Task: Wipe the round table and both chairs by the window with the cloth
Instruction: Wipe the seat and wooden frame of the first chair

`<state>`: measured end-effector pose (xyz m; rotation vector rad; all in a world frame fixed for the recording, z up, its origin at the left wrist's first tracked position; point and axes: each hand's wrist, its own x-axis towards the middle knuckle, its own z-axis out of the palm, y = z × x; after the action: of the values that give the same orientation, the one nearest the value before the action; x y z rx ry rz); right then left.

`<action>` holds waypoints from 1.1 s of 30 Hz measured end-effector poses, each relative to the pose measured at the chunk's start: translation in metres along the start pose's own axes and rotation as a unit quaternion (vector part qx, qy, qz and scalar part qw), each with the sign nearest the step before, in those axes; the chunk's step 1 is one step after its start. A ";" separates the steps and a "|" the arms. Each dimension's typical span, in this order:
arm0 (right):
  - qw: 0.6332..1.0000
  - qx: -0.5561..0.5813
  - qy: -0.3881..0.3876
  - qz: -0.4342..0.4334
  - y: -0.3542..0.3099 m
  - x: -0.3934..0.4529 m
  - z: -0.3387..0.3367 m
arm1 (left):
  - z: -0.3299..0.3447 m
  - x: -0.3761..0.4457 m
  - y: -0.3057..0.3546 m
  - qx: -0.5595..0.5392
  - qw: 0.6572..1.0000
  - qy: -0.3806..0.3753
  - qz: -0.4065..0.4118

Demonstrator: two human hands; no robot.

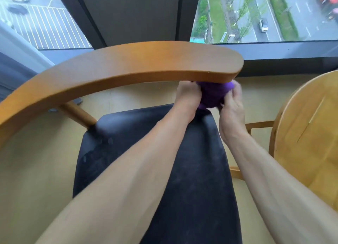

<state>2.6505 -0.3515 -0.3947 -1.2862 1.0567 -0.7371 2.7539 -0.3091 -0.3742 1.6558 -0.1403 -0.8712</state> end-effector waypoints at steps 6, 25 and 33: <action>0.991 -0.098 0.073 0.048 -0.003 -0.021 0.016 | -0.008 -0.026 -0.008 -0.121 0.990 -0.006 -0.073; 0.965 -0.065 -0.254 0.012 -0.008 -0.144 0.258 | -0.258 -0.065 -0.022 -0.283 0.895 0.344 0.016; 0.944 -0.171 -0.281 -0.005 0.004 -0.145 0.252 | -0.280 -0.051 -0.023 -0.126 0.939 0.308 -0.090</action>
<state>2.8271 -0.1210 -0.3793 -1.6702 0.7201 -0.1609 2.8786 -0.0519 -0.3654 1.6360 0.5422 -0.4411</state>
